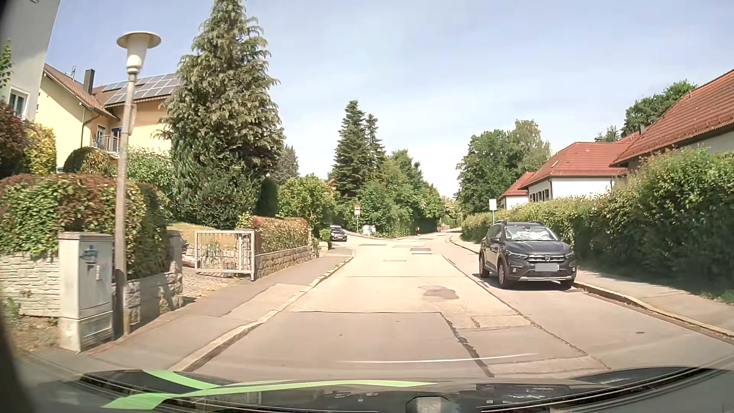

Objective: Follow the waypoints while adhering to traffic rules and regulations

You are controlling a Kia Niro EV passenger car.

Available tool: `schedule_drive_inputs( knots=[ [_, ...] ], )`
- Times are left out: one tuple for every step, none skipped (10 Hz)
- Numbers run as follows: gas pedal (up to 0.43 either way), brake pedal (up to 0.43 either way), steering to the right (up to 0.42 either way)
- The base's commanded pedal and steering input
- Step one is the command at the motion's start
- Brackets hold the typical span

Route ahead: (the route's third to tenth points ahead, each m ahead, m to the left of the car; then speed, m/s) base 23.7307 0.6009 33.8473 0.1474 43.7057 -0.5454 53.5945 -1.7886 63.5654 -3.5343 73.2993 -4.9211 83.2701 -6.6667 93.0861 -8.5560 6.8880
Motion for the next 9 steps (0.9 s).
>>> schedule_drive_inputs(
  knots=[
    [0.098,0.000,0.016],
    [0.098,0.000,0.016],
    [0.098,0.000,0.016],
    [0.087,0.000,0.016],
    [0.087,0.000,0.016],
    [0.087,0.000,0.016],
    [0.087,0.000,0.016],
    [0.079,0.000,0.016],
    [0.079,0.000,0.016]
  ],
)
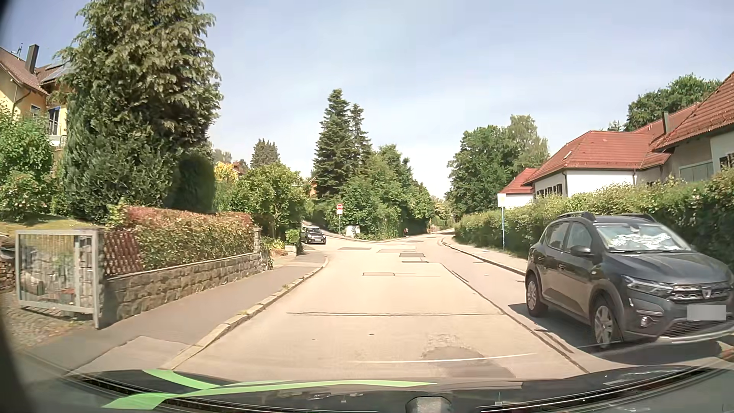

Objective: Follow the waypoints while adhering to traffic rules and regulations

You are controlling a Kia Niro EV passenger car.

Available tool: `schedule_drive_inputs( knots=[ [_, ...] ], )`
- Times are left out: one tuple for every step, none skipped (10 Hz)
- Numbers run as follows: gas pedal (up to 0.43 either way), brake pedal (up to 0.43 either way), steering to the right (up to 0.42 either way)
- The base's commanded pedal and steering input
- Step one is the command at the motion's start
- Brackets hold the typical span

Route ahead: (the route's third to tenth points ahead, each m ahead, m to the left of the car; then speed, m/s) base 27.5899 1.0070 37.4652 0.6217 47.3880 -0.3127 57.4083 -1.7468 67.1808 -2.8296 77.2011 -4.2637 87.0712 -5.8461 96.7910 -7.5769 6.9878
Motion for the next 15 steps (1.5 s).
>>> schedule_drive_inputs(
  knots=[
    [0.079,0.000,0.016],
    [0.079,0.000,0.017],
    [0.079,0.000,0.017],
    [0.079,0.000,0.017],
    [0.079,0.000,0.018],
    [0.079,0.000,0.021],
    [0.079,0.000,0.024],
    [0.079,0.000,0.027],
    [0.079,0.000,0.027],
    [0.079,0.000,0.027],
    [0.079,0.000,0.027],
    [0.079,0.000,0.027],
    [0.079,0.000,0.027],
    [0.079,0.000,0.027],
    [0.079,0.000,0.027]
  ],
)
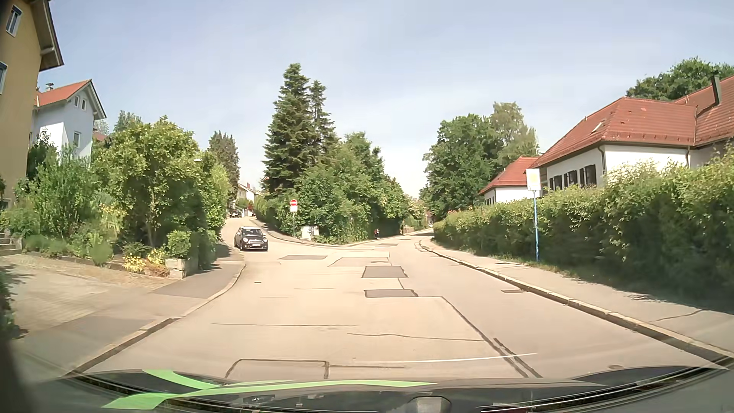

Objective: Follow the waypoints while adhering to traffic rules and regulations

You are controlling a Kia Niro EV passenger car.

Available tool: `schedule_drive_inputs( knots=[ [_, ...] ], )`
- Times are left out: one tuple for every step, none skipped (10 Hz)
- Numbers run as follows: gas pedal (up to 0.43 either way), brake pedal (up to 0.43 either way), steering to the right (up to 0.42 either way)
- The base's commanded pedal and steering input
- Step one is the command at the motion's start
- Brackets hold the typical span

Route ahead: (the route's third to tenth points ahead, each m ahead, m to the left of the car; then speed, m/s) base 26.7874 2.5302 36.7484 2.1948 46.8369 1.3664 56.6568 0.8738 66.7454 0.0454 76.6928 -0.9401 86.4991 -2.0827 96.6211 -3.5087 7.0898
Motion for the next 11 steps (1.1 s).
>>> schedule_drive_inputs(
  knots=[
    [0.079,0.000,0.027],
    [0.079,0.000,0.026],
    [0.079,0.000,0.023],
    [0.079,0.000,0.019],
    [0.079,0.000,0.016],
    [0.079,0.000,0.016],
    [0.079,0.000,0.014],
    [0.079,0.000,0.011],
    [0.079,0.000,0.008],
    [0.079,0.000,0.004],
    [0.079,0.000,0.000]
  ],
)
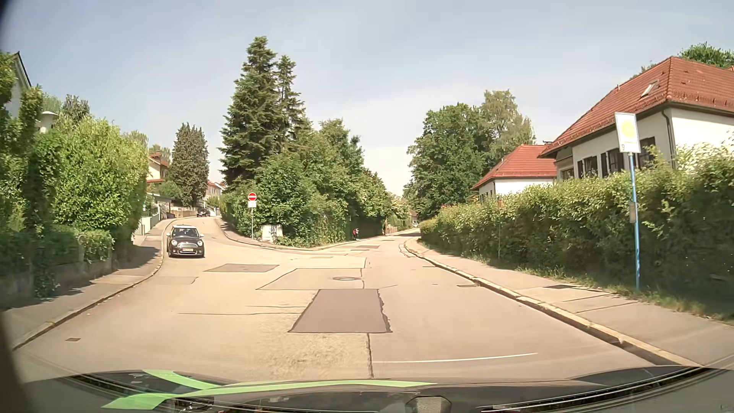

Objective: Follow the waypoints while adhering to traffic rules and regulations

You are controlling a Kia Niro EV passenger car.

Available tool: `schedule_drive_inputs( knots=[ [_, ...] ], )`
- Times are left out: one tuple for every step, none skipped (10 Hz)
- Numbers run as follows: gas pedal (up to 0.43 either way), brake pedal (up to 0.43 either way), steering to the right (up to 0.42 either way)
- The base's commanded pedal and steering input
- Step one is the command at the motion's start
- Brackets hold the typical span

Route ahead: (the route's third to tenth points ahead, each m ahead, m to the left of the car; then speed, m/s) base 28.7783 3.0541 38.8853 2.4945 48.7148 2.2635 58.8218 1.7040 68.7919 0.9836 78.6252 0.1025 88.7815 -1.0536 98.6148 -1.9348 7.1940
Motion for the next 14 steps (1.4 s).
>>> schedule_drive_inputs(
  knots=[
    [0.079,0.000,0.000],
    [0.079,0.000,0.000],
    [0.079,0.000,0.000],
    [0.079,0.000,0.000],
    [0.079,0.000,0.000],
    [0.079,0.000,0.000],
    [0.079,0.000,-0.001],
    [0.079,0.000,-0.002],
    [0.079,0.000,-0.003],
    [0.079,0.000,-0.005],
    [0.079,0.000,-0.008],
    [0.079,0.000,-0.008],
    [0.079,0.000,-0.008],
    [0.079,0.000,-0.009]
  ],
)
